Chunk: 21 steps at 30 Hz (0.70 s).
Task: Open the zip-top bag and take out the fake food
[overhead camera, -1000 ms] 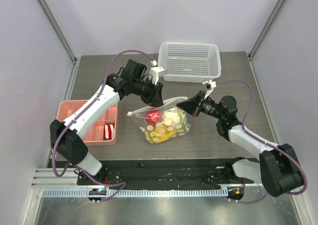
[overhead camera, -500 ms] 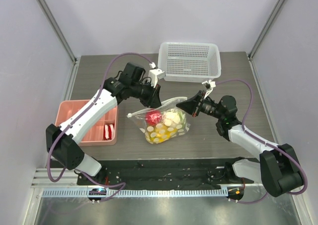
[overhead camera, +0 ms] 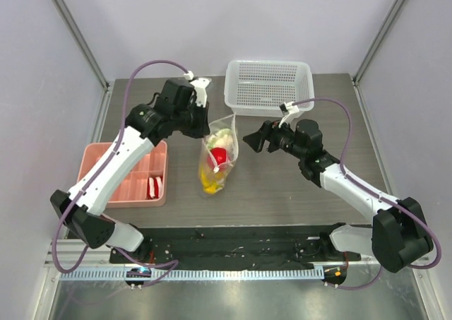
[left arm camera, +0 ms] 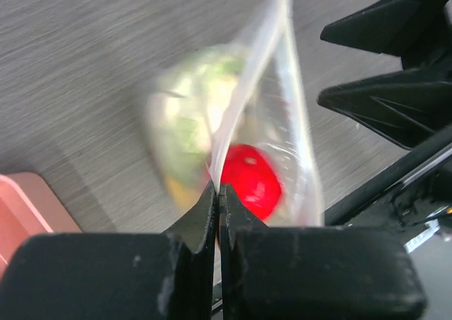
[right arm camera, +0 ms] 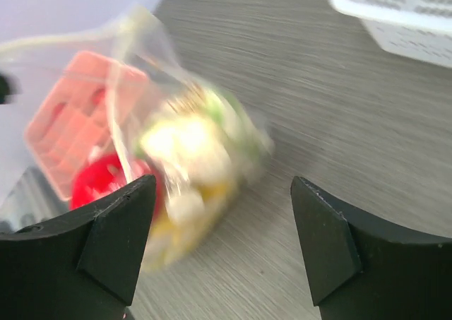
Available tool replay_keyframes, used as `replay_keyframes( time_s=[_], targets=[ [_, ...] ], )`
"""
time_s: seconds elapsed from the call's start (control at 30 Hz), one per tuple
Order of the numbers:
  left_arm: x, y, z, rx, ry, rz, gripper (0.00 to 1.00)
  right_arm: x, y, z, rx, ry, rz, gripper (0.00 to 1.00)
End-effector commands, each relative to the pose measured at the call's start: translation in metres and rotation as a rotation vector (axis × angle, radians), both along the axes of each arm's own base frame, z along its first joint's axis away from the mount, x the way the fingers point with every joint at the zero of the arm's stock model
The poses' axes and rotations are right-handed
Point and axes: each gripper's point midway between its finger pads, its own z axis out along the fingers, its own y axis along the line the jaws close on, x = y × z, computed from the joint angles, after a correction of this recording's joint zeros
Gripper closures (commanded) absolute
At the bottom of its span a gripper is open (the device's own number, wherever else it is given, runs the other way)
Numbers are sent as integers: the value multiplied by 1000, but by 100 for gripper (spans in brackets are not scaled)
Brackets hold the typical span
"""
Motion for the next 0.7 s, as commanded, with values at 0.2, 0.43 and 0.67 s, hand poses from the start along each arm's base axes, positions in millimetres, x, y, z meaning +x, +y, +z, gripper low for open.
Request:
replay_keyframes(
  time_s=[0.2, 0.43, 0.67],
  targets=[
    [-7, -35, 14, -166, -4, 38, 100, -2, -11, 41, -11, 78, -97, 23],
    [-6, -46, -3, -254, -8, 39, 100, -45, 55, 37, 113, 114, 164, 59],
    [-13, -47, -3, -273, -12, 8, 100, -70, 92, 3, 0, 119, 209, 69]
  ],
)
